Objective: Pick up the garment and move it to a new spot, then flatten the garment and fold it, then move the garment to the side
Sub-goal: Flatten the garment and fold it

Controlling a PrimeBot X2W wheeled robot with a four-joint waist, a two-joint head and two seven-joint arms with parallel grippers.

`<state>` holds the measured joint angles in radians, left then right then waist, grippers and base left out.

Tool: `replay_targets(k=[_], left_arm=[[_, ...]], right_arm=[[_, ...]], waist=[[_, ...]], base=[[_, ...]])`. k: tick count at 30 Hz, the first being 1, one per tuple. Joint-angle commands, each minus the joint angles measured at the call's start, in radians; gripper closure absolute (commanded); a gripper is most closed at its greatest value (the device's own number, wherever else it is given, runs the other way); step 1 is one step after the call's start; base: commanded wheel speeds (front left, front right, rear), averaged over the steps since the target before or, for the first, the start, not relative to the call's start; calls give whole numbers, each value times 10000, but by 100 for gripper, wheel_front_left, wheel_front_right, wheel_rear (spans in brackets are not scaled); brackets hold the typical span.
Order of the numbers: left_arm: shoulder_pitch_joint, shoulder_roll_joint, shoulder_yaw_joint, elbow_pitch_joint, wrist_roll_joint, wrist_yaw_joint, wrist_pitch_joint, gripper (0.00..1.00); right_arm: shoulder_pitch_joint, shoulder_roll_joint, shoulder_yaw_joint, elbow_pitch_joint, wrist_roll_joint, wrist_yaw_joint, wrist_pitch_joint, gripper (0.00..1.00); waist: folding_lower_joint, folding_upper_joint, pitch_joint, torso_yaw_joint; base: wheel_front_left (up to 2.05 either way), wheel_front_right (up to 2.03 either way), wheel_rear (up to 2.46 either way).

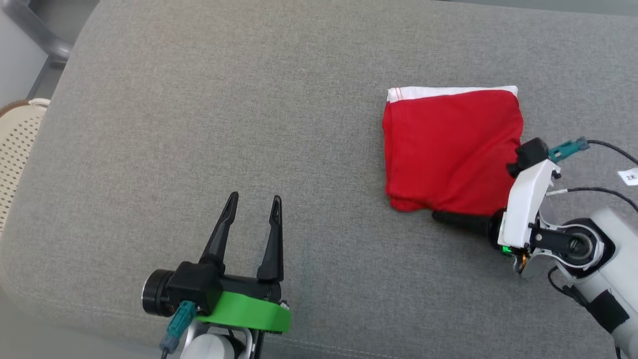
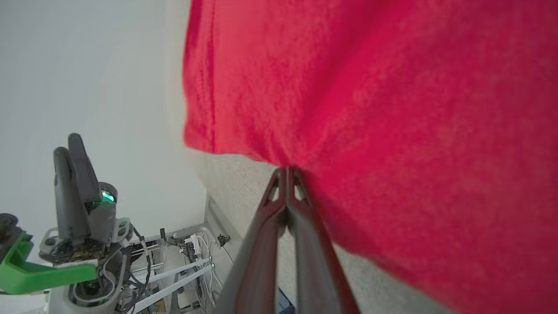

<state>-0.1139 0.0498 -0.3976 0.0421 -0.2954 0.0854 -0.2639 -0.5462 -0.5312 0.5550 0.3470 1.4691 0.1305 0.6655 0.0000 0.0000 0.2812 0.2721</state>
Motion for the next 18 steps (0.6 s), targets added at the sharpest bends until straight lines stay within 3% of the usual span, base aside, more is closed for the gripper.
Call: replay_targets(k=[1,5,12,13,15,16,18], left_arm=[[-78,18,7,23,41,10,2,0],[-28,18,7,53,62,-1,2,0],[213,18,166,123,280,-8,2,0],[270,18,244,128,321,-4,2,0],[393,18,403,141,383,-20,2,0],[461,18,491,144,431,-31,3,0],[590,18,724,144,535,-58,2,0]], right_arm=[[194,-133,-21,-342,156,0,85,100],[407,-291,-423,-1240,319,0,-390,100],[674,-324,-609,-2524,-741,0,-2296,100],[750,-272,-545,-2655,-965,0,-2658,81],[881,-175,-357,-2801,-1282,0,-3223,55],[910,-160,-302,-2840,-1482,0,-3535,4],[999,-66,-44,-2913,-1867,0,-4172,0]], waist=[[0,0,-108,-86],[0,0,-245,-134],[0,0,-700,-219],[0,0,-801,-293],[0,0,-993,-457],[0,0,-1082,-543],[0,0,-1288,-766]], base=[[0,0,0],[0,0,0],[0,0,0],[0,0,0],[0,0,0],[0,0,0],[0,0,0]])
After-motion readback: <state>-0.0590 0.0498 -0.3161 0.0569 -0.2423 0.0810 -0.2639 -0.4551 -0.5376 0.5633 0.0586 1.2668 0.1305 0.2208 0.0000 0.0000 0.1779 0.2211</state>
